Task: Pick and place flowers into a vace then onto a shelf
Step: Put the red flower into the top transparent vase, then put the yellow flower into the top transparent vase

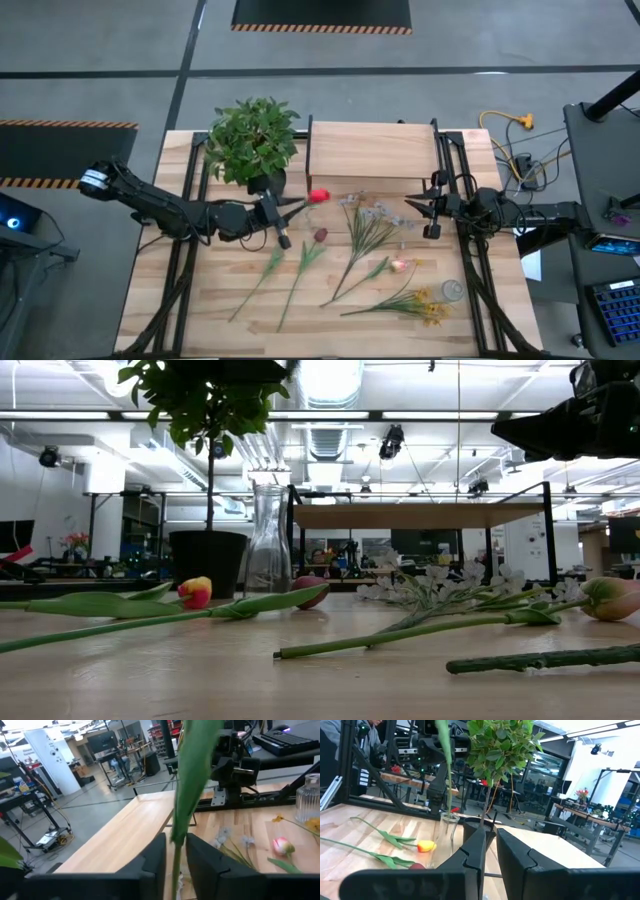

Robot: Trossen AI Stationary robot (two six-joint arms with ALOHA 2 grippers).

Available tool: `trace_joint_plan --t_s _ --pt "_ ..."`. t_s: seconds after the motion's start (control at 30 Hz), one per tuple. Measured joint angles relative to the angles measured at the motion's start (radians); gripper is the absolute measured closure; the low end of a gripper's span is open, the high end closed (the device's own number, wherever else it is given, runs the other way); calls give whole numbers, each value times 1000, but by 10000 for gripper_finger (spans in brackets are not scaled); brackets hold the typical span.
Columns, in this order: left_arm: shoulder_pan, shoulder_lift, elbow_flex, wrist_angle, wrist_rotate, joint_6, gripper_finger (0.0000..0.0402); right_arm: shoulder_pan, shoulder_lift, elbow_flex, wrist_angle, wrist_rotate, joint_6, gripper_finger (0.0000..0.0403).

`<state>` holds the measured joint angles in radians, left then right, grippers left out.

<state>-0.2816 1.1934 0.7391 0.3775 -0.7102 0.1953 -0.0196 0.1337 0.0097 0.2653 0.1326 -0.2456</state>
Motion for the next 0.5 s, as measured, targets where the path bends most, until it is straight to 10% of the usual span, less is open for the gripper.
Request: trace_joint_plan --t_s 0.5 --pt "-13 -23 27 0 1 -3 255 0 0 0 0 0 1 364"
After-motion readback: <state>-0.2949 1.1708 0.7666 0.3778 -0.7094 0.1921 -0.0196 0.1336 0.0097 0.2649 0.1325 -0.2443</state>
